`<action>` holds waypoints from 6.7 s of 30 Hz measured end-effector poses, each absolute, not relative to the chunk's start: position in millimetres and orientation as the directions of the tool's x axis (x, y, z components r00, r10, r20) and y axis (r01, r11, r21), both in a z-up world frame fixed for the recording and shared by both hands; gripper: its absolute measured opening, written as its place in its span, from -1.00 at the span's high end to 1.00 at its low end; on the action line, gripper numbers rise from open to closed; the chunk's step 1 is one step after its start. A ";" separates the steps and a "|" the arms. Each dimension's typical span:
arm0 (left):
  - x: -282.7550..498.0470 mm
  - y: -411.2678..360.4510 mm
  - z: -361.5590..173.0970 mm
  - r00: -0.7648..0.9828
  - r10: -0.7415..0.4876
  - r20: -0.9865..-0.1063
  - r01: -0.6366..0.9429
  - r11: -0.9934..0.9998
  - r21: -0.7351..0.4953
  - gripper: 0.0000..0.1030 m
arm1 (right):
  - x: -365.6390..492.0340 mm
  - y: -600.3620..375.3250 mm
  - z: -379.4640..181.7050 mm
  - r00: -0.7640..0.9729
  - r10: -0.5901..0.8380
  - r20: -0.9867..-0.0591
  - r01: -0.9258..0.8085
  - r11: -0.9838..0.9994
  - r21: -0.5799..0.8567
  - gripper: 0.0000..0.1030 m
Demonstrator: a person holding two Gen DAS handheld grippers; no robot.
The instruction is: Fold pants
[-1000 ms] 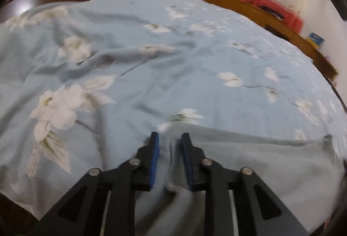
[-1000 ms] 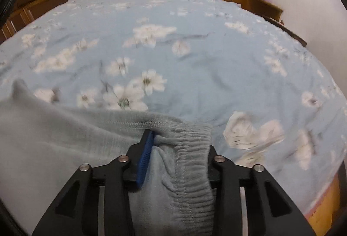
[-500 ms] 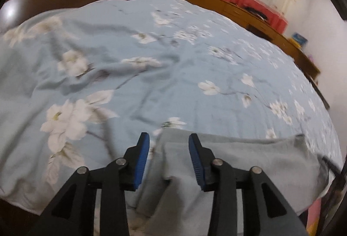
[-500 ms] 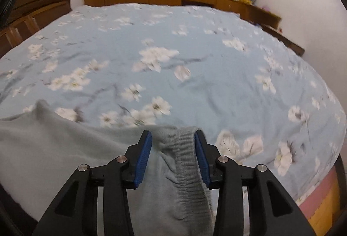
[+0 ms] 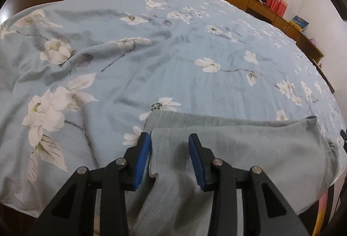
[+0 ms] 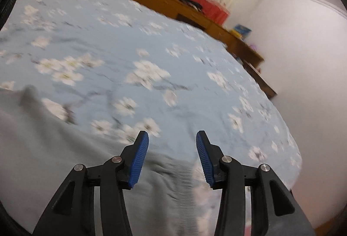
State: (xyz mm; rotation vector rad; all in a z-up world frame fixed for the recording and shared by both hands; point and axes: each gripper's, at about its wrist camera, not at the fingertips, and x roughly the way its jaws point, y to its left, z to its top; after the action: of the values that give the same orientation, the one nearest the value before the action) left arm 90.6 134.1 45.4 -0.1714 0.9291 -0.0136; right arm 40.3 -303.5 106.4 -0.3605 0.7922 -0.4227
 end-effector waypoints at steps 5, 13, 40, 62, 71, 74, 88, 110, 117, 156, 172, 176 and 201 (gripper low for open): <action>90.9 133.6 39.4 0.599 -0.089 -0.796 -0.053 0.987 -0.151 0.25 | 30.8 -326.2 111.1 0.585 -0.535 -0.610 0.254 0.834 -0.489 0.11; 80.5 131.9 42.9 0.635 -0.107 -0.765 -0.032 0.986 -0.164 0.37 | 29.1 -282.3 118.5 0.660 -0.284 -0.695 0.045 0.939 -0.340 0.09; 83.9 132.3 40.2 0.662 -0.167 -0.731 -0.014 0.972 -0.234 0.61 | 109.8 -175.8 49.9 0.647 0.079 -0.758 -0.178 0.983 -0.050 0.84; 107.5 161.6 40.9 0.663 -0.045 -0.747 -0.105 0.983 -0.152 0.82 | 142.5 -161.3 16.7 0.669 -0.064 -0.741 -0.143 0.966 -0.213 0.66; 30.6 186.0 48.6 0.663 -0.083 -0.744 -0.165 0.953 -0.253 0.72 | 79.1 -150.4 73.9 0.682 0.031 -0.731 -0.210 0.965 -0.155 0.18; 10.1 185.9 39.0 0.662 -0.120 -0.740 -0.181 0.933 -0.313 0.40 | 49.3 -144.9 83.7 0.687 0.066 -0.724 -0.234 0.963 -0.134 0.15; -0.8 169.5 24.7 0.677 -0.168 -0.716 -0.245 0.867 -0.434 0.25 | -6.3 -148.9 40.2 0.634 0.126 -0.763 -0.163 0.986 0.027 0.07; -20.5 134.5 55.8 0.658 -0.191 -0.729 -0.104 0.935 -0.339 0.38 | -37.5 -117.7 48.8 0.589 0.278 -0.759 -0.303 0.947 0.112 0.06; -22.9 115.6 51.7 0.639 -0.280 -0.717 -0.031 0.921 -0.388 0.31 | -43.9 -97.8 39.4 0.598 0.223 -0.770 -0.346 0.938 0.003 -0.06; 9.0 127.9 39.0 0.663 -0.306 -0.683 -0.135 0.849 -0.510 0.94 | -51.8 -83.2 29.5 0.615 0.183 -0.767 -0.389 0.917 -0.093 0.11; -2.2 124.7 65.0 0.690 -0.308 -0.654 -0.086 0.863 -0.497 0.95 | -44.5 -82.7 33.9 0.691 0.132 -0.711 -0.356 0.918 -0.176 0.71; -2.5 134.4 43.3 0.660 -0.318 -0.680 -0.135 0.840 -0.525 0.95 | -44.2 -96.6 49.4 0.677 0.217 -0.703 -0.368 0.927 -0.069 0.94; -9.4 155.4 31.4 0.667 -0.412 -0.621 -0.075 0.792 -0.606 0.89 | 102.0 116.6 93.7 0.254 0.481 -0.839 -0.859 0.511 0.033 0.09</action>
State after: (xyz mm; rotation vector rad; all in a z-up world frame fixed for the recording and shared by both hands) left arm -9.4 155.4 31.4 -0.6447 0.8315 -0.2058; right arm 102.0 116.6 93.7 -0.4869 0.9204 0.9602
